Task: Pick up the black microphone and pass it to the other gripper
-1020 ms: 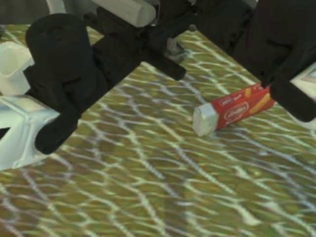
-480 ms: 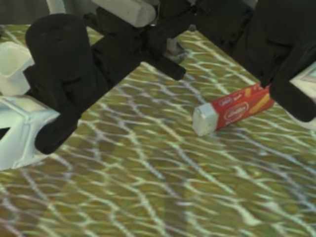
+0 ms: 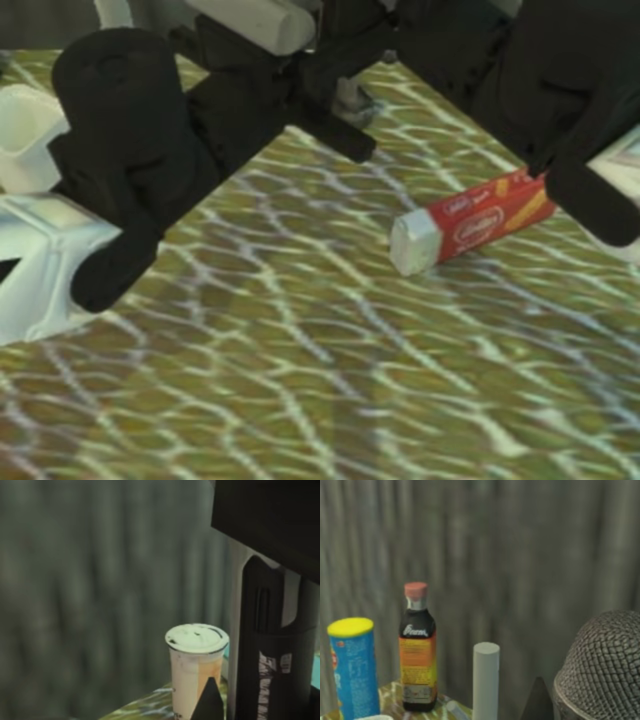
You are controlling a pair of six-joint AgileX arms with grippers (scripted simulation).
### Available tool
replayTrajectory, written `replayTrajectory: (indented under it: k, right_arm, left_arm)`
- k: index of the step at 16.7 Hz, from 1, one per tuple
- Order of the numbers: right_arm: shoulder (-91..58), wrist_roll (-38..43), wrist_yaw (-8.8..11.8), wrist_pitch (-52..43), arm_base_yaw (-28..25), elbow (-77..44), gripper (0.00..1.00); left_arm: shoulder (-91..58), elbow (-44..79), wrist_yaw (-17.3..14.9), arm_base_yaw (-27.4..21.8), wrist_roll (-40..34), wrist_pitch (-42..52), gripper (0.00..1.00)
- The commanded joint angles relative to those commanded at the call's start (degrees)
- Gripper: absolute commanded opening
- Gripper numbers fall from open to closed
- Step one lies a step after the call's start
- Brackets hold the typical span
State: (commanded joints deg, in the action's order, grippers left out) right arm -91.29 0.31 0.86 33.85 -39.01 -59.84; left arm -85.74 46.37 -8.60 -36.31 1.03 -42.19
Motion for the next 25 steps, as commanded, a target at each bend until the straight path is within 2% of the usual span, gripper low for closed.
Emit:
replayTrajectory:
  k: [7,15,16,17,20,25]
  right_arm:
    - [0.00,0.00,0.00,0.00,0.00,0.00,0.00]
    - [0.00,0.00,0.00,0.00,0.00,0.00,0.00]
    - [0.92,-0.47,-0.77,0.08,0.13,-0.75,0.00]
    - [1.02,-0.46,-0.65,0.08,0.20,-0.66,0.00]
    - [2.65,-0.28,1.14,0.01,1.75,0.89,0.00]
    - [6.80,0.02,5.58,-0.05,6.00,4.79,0.00]
  left_arm:
    - [0.00,0.00,0.00,0.00,0.00,0.00,0.98]
    - [0.00,0.00,0.00,0.00,0.00,0.00,1.00]
    - [-0.65,-0.80,1.79,1.50,1.02,0.04,1.00]
    - [-0.46,-0.99,1.75,1.53,1.01,0.09,1.00]
    - [3.60,-4.32,1.33,2.38,0.97,1.07,1.00]
    - [14.87,-12.78,0.23,4.38,0.90,3.41,1.00]
